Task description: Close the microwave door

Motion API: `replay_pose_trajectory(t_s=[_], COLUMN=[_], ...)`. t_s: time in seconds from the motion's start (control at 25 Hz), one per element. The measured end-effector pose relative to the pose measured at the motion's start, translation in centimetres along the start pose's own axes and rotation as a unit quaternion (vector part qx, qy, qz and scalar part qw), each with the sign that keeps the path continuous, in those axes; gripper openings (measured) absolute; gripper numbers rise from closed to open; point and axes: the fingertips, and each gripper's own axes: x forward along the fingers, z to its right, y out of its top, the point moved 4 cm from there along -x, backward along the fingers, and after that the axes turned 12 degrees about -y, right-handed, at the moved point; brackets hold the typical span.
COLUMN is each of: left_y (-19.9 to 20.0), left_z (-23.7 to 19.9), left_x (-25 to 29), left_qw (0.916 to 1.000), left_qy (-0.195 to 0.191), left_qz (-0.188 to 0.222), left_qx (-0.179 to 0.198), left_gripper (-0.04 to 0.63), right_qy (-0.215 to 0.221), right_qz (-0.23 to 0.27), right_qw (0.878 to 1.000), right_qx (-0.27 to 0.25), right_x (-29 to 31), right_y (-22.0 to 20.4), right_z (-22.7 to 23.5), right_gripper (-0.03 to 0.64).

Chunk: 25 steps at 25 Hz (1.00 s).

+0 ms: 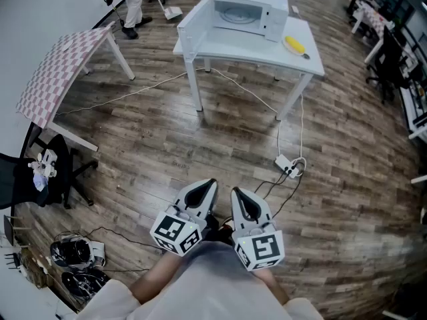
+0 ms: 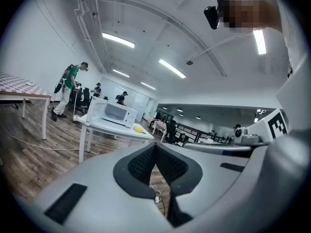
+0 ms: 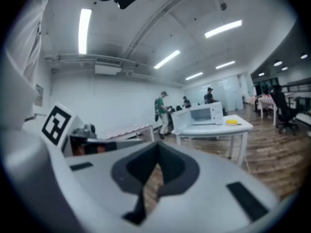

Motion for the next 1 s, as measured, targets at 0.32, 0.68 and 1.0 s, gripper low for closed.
replay_pose_trajectory(t_s=[0.32, 0.68, 1.0], left_y=[1.2, 2.9, 4.7], left_z=[-0.8, -2.2, -5.1], left_x=[0.7, 0.5, -0.2], left_qw=[0.9999, 0.9998, 0.9998], left_qy=[-0.013, -0.019, -0.005], left_qz=[0.001, 0.004, 0.015], left_qx=[0.002, 0.007, 0.015], left_gripper=[0.017, 0.017, 0.017], right_qy=[0.014, 0.032, 0.049], right_qz=[-0.002, -0.001, 0.002], right_qw=[1.000, 0.999, 0.999], right_qx=[-0.004, -0.013, -0.010], right_x=[2.0, 3.9, 6.8], right_y=[0.8, 2.3, 3.9], right_z=[-0.7, -1.8, -3.6], right_gripper=[0.023, 0.023, 0.023])
